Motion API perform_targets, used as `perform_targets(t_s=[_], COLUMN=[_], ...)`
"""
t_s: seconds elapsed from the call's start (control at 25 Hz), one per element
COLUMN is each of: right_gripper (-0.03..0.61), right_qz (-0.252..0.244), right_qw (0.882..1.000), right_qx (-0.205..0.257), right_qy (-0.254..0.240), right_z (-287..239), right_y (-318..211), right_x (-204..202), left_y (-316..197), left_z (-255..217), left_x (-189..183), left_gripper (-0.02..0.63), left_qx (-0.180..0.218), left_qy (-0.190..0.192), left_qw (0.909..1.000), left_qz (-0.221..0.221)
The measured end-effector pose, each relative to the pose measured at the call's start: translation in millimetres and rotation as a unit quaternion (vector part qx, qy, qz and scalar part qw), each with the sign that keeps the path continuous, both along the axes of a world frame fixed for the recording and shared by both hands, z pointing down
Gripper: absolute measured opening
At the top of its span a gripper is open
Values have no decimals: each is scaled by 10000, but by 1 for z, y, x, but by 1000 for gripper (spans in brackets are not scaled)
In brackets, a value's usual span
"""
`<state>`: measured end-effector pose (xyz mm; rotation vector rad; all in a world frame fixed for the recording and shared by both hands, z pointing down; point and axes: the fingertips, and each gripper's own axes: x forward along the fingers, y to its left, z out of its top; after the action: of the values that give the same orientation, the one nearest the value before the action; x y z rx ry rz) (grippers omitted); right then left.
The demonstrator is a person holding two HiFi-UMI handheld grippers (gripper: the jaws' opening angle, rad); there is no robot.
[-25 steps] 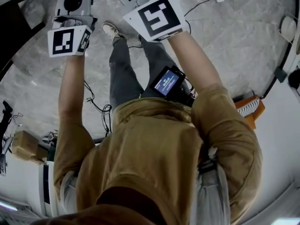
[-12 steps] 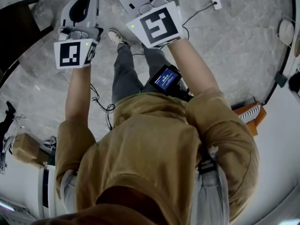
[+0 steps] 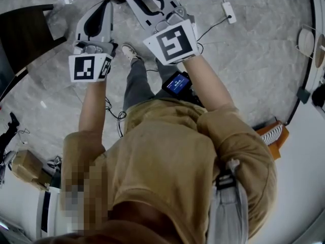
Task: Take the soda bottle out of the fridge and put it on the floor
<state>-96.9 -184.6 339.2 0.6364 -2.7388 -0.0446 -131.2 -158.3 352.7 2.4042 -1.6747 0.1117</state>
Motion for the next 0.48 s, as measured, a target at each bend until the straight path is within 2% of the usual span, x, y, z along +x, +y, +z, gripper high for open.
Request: perform_targets(t_s=[0.2,0.48], right_gripper=[2,0], right_qz=[-23,-170], right_qw=[9999,9994], right_qx=[105,238], right_qy=[-86,-158], right_z=[-36,-71], right_y=[7,6], right_x=[1,-4], left_y=[13,12], left_z=[-30,-67], left_x=[4,-9], left_gripper=[2,2], left_qx=[15,104], left_qy=[-10,-58], left_qw=[10000,9996], left_qz=[-31,-236])
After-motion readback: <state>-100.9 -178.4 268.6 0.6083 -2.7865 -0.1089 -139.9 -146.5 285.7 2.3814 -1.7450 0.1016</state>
